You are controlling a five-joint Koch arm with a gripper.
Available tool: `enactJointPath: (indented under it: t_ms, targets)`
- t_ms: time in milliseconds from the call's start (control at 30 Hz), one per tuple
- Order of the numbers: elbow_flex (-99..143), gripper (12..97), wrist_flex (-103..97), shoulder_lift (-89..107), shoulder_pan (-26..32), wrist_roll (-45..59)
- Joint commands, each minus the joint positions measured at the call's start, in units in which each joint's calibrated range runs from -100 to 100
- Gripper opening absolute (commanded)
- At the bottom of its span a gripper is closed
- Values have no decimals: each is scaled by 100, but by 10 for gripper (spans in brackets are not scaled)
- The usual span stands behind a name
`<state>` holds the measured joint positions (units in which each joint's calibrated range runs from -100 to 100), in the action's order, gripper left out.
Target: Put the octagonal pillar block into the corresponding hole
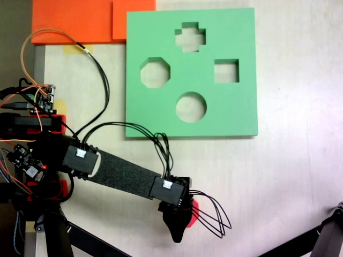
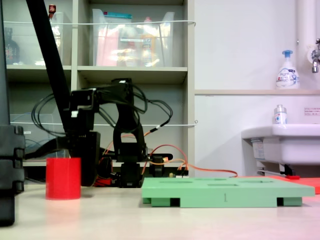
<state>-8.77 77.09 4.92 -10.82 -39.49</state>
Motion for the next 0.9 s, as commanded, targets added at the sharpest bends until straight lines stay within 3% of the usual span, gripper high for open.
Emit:
enactJointPath:
  t_ms: [0, 200, 300, 433, 533, 867]
  targets:
    - [-399, 954, -174, -18, 0, 59]
    - [-409, 939, -232, -241, 15, 59]
    - [-329, 698, -222, -269, 10, 54]
    - [-260, 660, -222, -325, 15, 49]
    - [-130, 485, -213, -325, 15, 49]
    - [89, 468, 211, -297, 59, -317]
